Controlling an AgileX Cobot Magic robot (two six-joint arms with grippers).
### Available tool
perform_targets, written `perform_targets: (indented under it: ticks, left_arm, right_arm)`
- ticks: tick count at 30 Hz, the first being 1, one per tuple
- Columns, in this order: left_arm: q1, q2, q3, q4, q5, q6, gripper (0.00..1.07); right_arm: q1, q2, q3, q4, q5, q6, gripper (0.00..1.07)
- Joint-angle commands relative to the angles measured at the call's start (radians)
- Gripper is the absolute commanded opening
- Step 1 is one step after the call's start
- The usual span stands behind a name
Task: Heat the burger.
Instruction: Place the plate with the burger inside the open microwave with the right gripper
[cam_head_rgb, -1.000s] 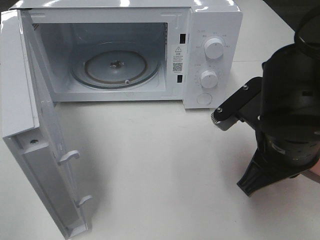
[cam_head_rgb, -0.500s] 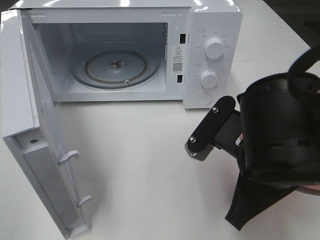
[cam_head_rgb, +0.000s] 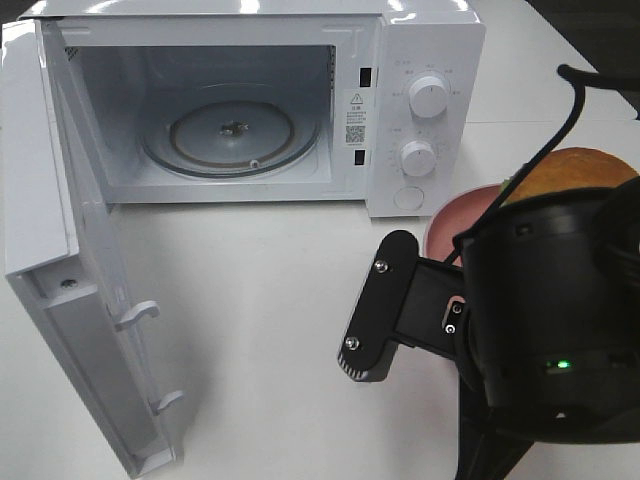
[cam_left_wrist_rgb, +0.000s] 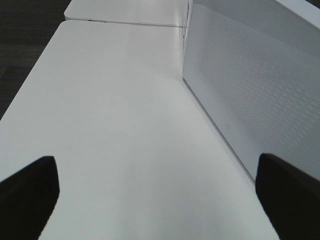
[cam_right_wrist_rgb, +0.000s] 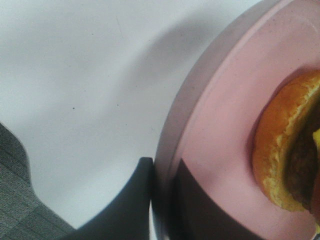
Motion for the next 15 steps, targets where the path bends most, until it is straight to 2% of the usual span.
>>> perform_targets:
  ticks: [1, 15]
  left_arm:
    - [-0.003, -0.022, 0.000, 0.001, -0.001, -0.001, 1.03]
    - [-0.003, -0.022, 0.000, 0.001, -0.001, -0.001, 1.03]
  right_arm:
    - [0.004, -0.008, 0.003, -0.071, 0.008, -0.053, 0.00]
    - [0.004, -0.008, 0.002, -0.148, -0.114, -0.201, 0.00]
